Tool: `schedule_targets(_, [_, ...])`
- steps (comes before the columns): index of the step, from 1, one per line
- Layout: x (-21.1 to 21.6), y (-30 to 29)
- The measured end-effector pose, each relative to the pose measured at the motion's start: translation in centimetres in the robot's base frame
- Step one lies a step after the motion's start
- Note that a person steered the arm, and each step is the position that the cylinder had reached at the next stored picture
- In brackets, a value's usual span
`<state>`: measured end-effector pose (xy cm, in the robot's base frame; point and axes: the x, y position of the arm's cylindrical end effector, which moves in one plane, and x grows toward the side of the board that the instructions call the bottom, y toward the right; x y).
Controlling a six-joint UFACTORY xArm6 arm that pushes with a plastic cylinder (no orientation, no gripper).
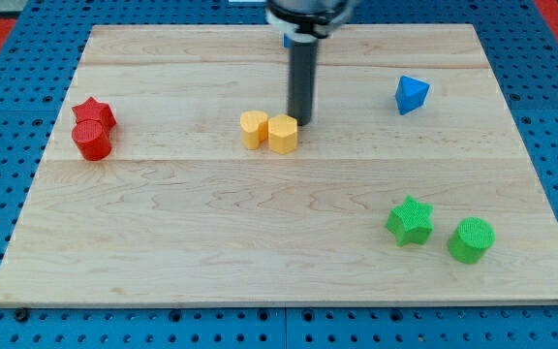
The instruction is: Push blue cube into blue triangle
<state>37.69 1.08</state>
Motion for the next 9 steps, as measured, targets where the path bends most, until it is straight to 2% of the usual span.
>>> schedule_targets(1, [-0.2,5.8])
schedule_targets(2, [-0.2,8.8])
schedule_targets(4, [-0.3,10.4])
schedule_targets(5, [1.2,12.9])
schedule_targets(6, [4.3,22.7])
schedule_targets(7, [3.4,28.4])
schedule_targets(8, [0.0,21.1])
schedule_targets(9, [-2.7,18.1])
